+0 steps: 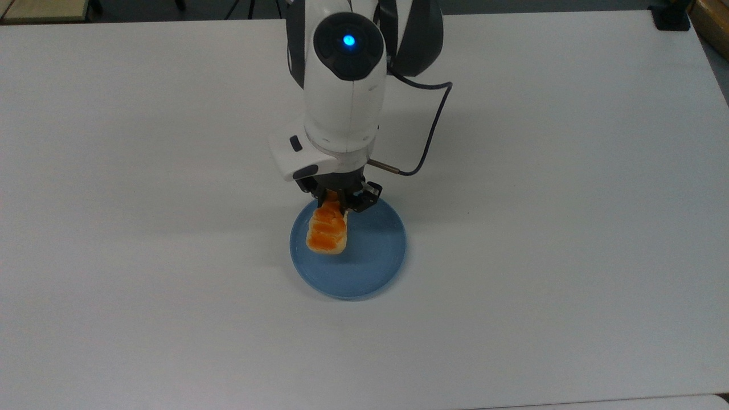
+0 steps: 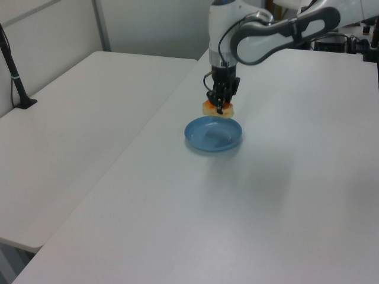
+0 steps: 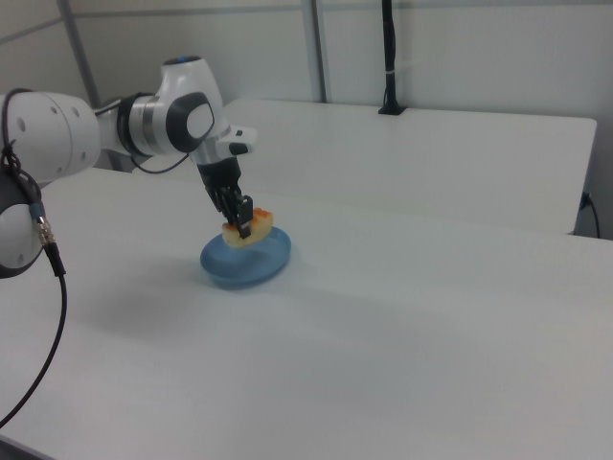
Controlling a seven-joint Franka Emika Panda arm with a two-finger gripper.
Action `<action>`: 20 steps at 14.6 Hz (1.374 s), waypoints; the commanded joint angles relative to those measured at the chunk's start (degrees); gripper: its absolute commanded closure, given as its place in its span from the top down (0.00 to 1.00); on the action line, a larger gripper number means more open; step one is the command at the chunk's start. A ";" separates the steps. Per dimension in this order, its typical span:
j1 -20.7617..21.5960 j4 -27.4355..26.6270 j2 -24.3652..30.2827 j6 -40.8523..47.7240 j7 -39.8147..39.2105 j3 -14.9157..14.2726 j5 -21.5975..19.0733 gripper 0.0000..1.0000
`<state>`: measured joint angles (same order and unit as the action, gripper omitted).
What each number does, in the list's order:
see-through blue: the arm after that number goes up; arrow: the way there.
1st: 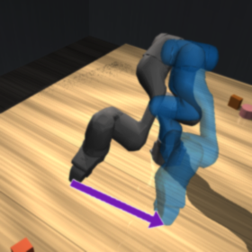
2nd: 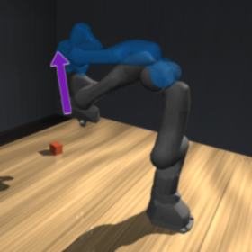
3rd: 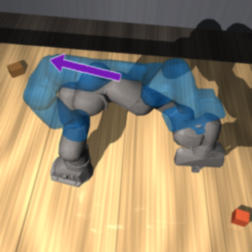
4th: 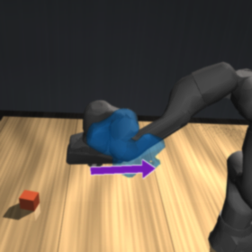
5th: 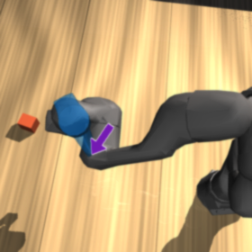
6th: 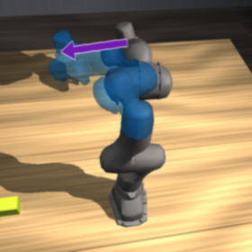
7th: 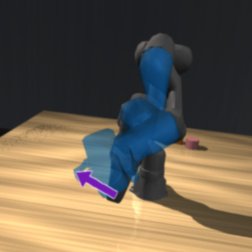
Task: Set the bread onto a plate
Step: 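Lower the roll onto the plate and open the gripper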
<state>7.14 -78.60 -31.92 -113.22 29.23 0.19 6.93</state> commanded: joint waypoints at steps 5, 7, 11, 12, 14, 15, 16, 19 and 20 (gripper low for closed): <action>0.94 1.17 -5.52 -5.17 -3.66 1.48 4.06 0.35; 0.94 0.90 -5.43 -5.17 -3.66 1.57 4.06 0.61; 0.68 0.82 -5.43 -5.17 -4.18 1.57 4.15 1.00; 0.68 0.90 -5.35 -5.17 -4.36 1.57 4.15 1.00; 0.33 0.90 -5.08 -5.08 -4.27 1.57 4.06 1.00; -0.11 0.90 -4.12 -4.39 -4.27 1.57 3.80 1.00; -0.81 0.90 -1.94 -3.51 -4.19 1.65 3.19 1.00; -4.14 0.90 7.28 9.29 -4.19 1.65 -1.46 1.00; -5.55 0.90 10.88 14.03 -4.19 1.65 -2.26 1.00</action>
<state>4.13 -75.50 -30.25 -108.01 25.89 1.51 7.67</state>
